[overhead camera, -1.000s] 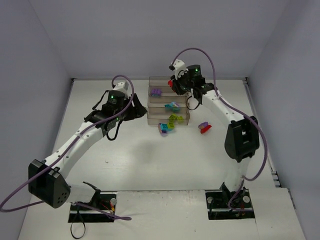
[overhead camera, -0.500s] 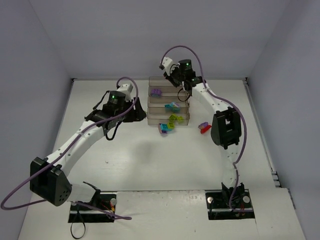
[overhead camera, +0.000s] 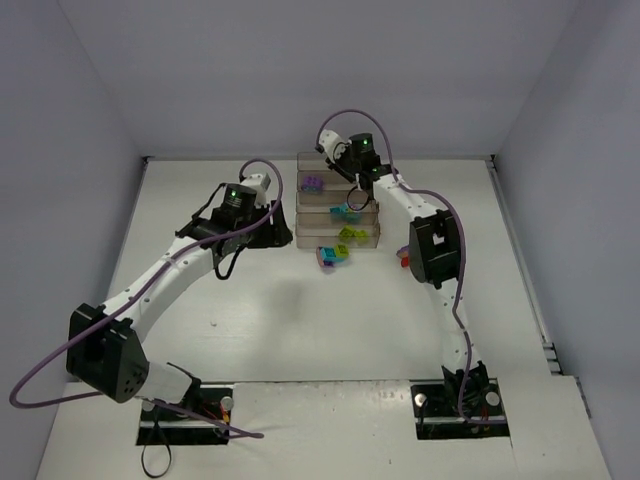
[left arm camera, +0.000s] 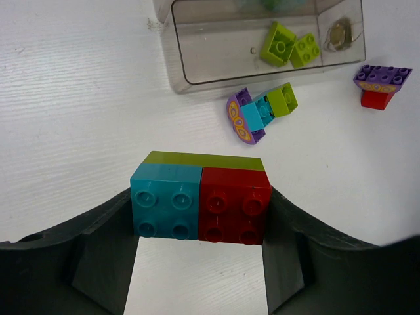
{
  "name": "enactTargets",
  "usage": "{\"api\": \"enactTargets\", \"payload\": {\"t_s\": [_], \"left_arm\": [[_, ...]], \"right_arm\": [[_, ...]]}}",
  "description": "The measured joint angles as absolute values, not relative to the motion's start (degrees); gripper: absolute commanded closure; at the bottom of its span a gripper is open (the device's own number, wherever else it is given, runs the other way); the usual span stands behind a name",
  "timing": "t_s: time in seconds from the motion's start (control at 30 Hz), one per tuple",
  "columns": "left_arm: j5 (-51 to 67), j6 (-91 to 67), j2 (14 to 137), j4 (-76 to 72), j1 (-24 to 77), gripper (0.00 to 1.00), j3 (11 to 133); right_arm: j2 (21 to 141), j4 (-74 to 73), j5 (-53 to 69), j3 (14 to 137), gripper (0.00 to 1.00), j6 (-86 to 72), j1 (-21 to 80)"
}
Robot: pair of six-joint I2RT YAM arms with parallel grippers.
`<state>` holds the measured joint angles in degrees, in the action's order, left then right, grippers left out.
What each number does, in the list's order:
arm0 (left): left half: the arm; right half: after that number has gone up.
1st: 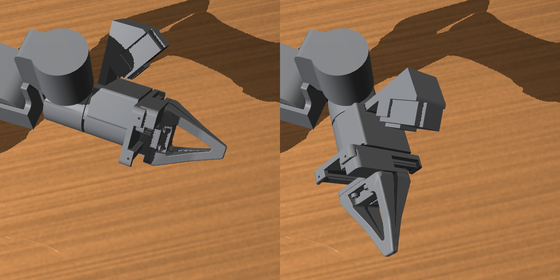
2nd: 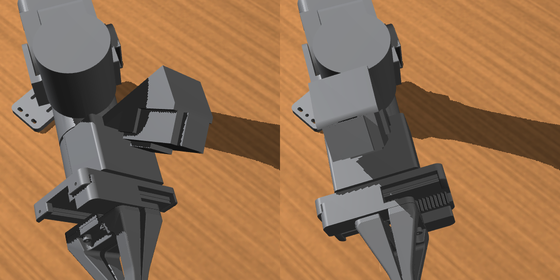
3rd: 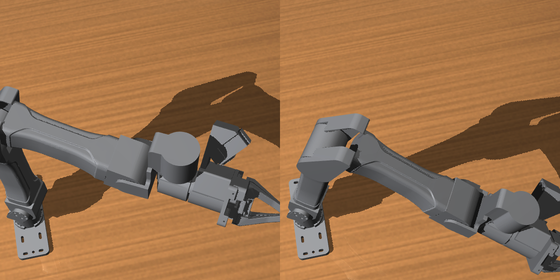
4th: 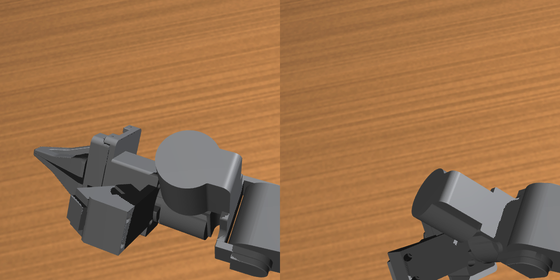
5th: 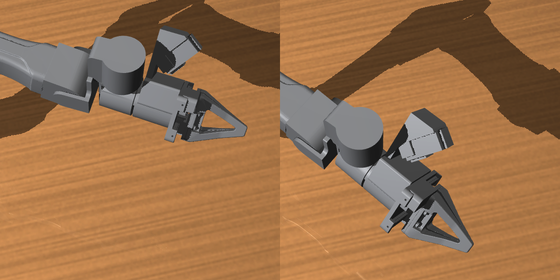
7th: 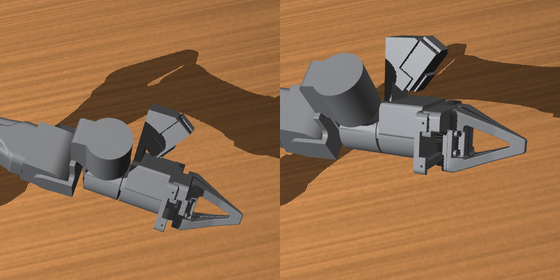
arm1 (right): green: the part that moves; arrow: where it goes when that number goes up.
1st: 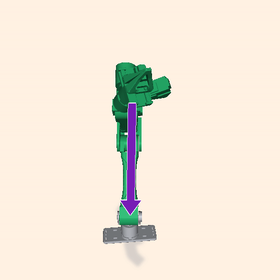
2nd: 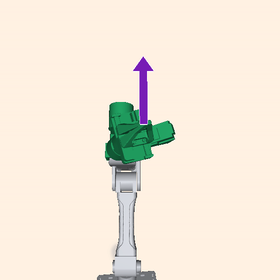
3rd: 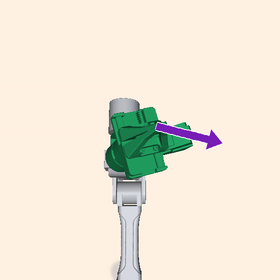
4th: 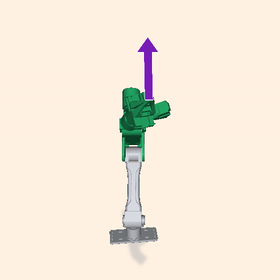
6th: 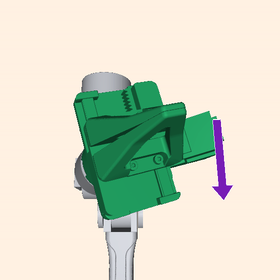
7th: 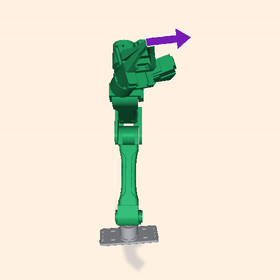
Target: Sort the legos into containers by color
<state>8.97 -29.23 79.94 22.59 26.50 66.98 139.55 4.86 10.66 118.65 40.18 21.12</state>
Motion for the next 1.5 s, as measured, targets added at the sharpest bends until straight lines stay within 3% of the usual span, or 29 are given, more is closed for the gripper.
{"api": "enactTargets", "payload": {"t_s": [0.13,0.37,0.4,0.5,0.6,0.87,1.1,1.33,1.5], "left_arm": [[9.0,-28.8,80.0,23.2,26.5,0.9,67.0],[9.0,-28.7,80.0,23.4,26.5,0.9,67.0],[9.0,-28.7,80.0,23.4,26.5,0.9,67.0],[9.0,-28.7,80.0,23.4,26.5,0.9,67.0],[9.0,-28.8,79.9,23.4,26.5,0.9,67.0],[9.6,-28.6,79.4,22.9,26.5,0.87,66.9],[14.2,-27.7,79.5,19.5,25.7,0.87,67.0],[24.0,-29.4,85.0,15.5,22.8,0.86,73.2],[31.3,-32.6,88.9,14.1,22.2,0.84,77.8]], "right_arm": [[140.2,6.9,9.4,119.1,0.8,40.2,20.8],[140.6,8.3,8.2,119.2,0.76,40.3,20.1],[140.6,8.6,8.1,119.2,0.65,40.3,19.9],[140.6,9.8,7.6,119.2,0.5,40.2,19.8],[140.6,10.6,7.2,119.2,0.43,40.0,19.8],[140.0,11.4,6.3,118.2,0.48,35.8,19.9],[127.3,11.6,11.1,104.0,0.48,26.1,19.8],[104.4,13.0,23.9,87.4,0.36,18.3,19.8],[95.1,14.4,32.0,78.6,0.29,15.8,20.4]]}}
